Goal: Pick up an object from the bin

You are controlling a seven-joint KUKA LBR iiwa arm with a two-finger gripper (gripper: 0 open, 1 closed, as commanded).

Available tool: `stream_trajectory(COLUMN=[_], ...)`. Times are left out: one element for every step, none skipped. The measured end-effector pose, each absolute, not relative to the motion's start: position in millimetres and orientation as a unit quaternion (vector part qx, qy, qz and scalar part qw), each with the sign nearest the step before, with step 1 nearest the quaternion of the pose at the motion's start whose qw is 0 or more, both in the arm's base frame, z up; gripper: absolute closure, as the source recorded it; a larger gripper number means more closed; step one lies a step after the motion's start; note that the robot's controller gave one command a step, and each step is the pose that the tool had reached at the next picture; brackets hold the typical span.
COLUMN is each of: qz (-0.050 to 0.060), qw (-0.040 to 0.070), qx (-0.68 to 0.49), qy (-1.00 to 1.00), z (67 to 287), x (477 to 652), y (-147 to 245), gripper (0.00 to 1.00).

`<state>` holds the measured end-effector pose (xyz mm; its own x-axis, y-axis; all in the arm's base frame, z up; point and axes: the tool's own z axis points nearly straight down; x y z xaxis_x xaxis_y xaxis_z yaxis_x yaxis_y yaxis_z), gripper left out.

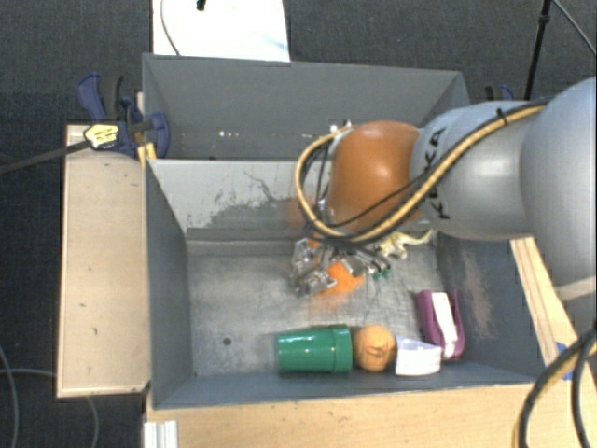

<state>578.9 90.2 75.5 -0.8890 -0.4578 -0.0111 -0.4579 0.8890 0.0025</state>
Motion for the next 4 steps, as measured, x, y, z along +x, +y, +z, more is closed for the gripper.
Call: stream_trajectory(qz=[0.002, 0.001, 0.001, 0.000], qw=[0.004, -0.002, -0.001, 0.003], qx=[-0.235, -0.235, -0.234, -0.234], qy=[0.972, 0.972, 0.972, 0.972], z=[78, 91, 113, 127], x=[578.1, 575.5, 575.9, 577.9], y=[90, 89, 89, 89], gripper=[1.00, 1.00, 1.00, 1.00])
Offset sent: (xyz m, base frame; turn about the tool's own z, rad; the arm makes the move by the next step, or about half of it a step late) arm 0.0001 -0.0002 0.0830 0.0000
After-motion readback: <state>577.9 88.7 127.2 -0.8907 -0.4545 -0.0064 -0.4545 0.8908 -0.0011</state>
